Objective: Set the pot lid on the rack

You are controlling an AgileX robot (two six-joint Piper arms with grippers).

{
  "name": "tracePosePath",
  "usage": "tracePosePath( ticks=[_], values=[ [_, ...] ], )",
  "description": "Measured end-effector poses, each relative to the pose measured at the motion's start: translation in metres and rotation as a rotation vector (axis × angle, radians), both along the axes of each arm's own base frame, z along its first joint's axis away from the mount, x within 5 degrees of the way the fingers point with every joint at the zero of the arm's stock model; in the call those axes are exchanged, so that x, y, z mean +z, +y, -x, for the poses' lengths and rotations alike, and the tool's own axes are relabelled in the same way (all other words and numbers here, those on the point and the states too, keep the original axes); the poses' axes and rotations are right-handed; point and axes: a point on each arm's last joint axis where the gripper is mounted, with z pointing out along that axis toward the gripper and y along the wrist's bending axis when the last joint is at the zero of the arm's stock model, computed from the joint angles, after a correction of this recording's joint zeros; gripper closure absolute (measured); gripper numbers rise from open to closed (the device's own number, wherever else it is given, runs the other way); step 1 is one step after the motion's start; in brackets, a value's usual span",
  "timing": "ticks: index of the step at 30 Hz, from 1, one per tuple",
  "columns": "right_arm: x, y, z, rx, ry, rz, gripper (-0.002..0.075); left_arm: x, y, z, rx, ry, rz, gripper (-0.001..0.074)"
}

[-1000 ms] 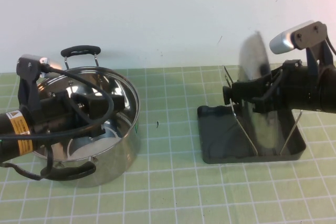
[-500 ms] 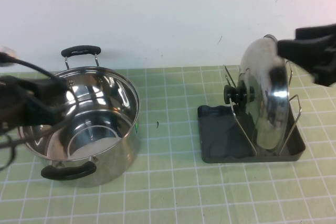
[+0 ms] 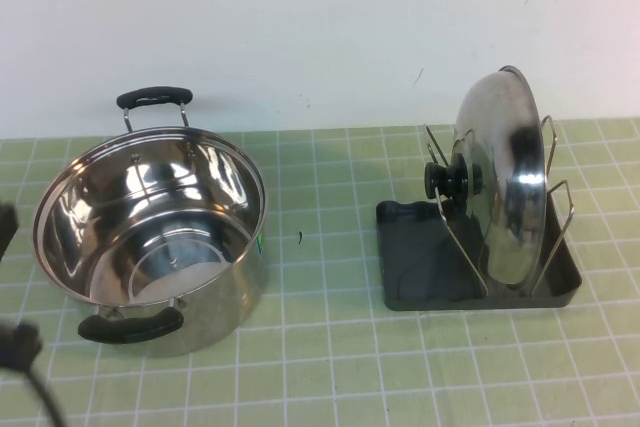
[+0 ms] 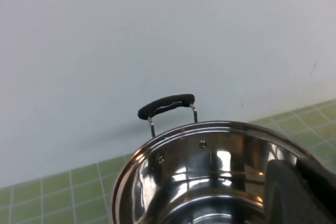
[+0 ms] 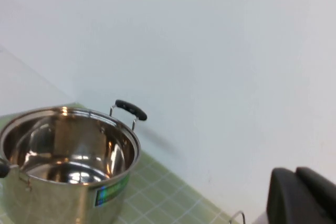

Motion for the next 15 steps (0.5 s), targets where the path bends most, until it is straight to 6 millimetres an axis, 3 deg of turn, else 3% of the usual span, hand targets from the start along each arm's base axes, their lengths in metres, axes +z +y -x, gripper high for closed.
tracePosePath(
  ticks=[6,9,15],
  values=[
    [-0.023,-0.005,0.044,-0.001,-0.083,-0.015,0.0727,-0.015,0.000,0.043,0.034,-0.129,0.018,0.0734],
    [-0.034,-0.007,0.052,-0.012,-0.092,-0.020,0.0727,-0.024,-0.002,0.056,0.017,-0.169,0.022,0.0734],
    [-0.049,-0.010,0.050,-0.053,-0.062,-0.024,0.0727,-0.041,-0.012,0.068,-0.095,-0.165,0.015,0.0734]
  ],
)
